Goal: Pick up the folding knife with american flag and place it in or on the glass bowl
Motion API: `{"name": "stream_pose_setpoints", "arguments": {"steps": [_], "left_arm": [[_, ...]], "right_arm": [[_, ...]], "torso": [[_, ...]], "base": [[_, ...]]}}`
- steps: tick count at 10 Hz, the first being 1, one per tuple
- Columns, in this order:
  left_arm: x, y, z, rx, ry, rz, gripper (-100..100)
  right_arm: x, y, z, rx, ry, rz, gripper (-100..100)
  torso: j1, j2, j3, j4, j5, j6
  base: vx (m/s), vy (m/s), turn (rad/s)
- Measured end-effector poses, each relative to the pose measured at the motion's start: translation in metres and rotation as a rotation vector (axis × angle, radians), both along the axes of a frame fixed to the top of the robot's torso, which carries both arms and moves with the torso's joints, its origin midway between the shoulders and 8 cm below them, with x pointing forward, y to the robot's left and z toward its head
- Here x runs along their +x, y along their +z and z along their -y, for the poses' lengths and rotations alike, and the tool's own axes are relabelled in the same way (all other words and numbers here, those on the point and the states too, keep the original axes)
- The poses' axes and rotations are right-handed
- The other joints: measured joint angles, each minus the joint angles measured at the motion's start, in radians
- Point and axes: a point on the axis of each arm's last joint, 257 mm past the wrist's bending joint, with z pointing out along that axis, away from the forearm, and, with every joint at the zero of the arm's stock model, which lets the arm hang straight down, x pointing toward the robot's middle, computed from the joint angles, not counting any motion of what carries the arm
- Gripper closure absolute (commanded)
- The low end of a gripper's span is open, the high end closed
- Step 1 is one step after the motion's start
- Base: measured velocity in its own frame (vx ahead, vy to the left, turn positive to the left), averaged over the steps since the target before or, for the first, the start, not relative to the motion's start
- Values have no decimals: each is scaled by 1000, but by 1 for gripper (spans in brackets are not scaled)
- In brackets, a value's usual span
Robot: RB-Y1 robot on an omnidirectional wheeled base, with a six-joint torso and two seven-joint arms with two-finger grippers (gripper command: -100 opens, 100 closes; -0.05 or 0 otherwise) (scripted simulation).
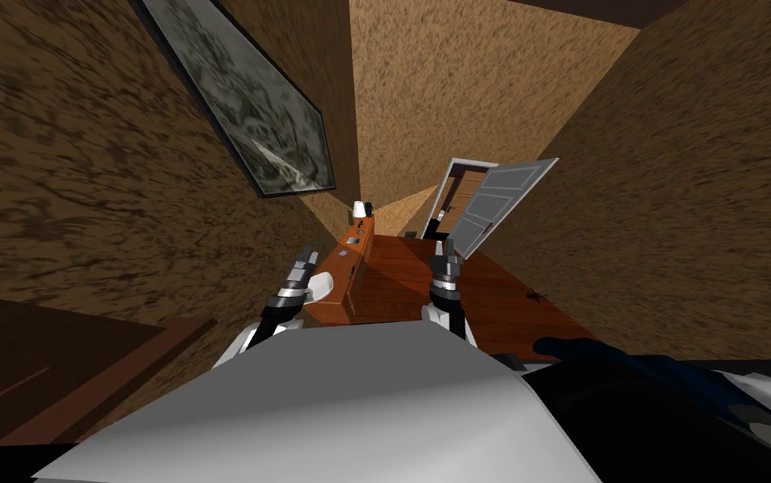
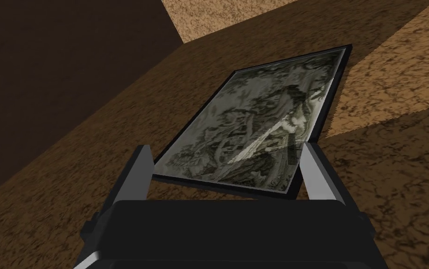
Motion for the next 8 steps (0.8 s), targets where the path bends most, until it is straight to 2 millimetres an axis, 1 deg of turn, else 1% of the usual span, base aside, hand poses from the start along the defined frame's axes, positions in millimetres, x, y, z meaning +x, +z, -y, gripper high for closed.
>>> {"name": "stream_pose_setpoints", "arguments": {"steps": [1,2,3,5,6,7,8], "left_arm": [[4,-17,6,54,1,-37,-100],[5,-25,5,82,3,-56,-100],[7,-39,3,122,3,-84,-100],[11,-76,3,228,3,-163,-100],[11,-86,2,263,4,-186,-100],[11,-105,-1,307,4,-219,-100],[10,-114,0,334,2,-234,-100]], "right_arm": [[0,0,0,0,0,0,0],[0,0,0,0,0,0,0],[0,0,0,0,0,0,0],[0,0,0,0,0,0,0],[0,0,0,0,0,0,0],[0,0,0,0,0,0,0],[0,0,0,0,0,0,0]], "torso": [[-2,-2,-1,-1,0,0],[2,-1,-1,0,0,0],[5,-1,-1,0,1,0],[3,-7,-4,-2,1,0],[5,-7,-4,-2,1,0],[5,-7,-4,-2,1,0],[8,-4,-3,-1,1,0]], "base": [[53,-168,15],[68,-133,15],[108,-145,43],[162,-153,30],[143,-138,22],[95,-95,27],[136,-89,28]]}}
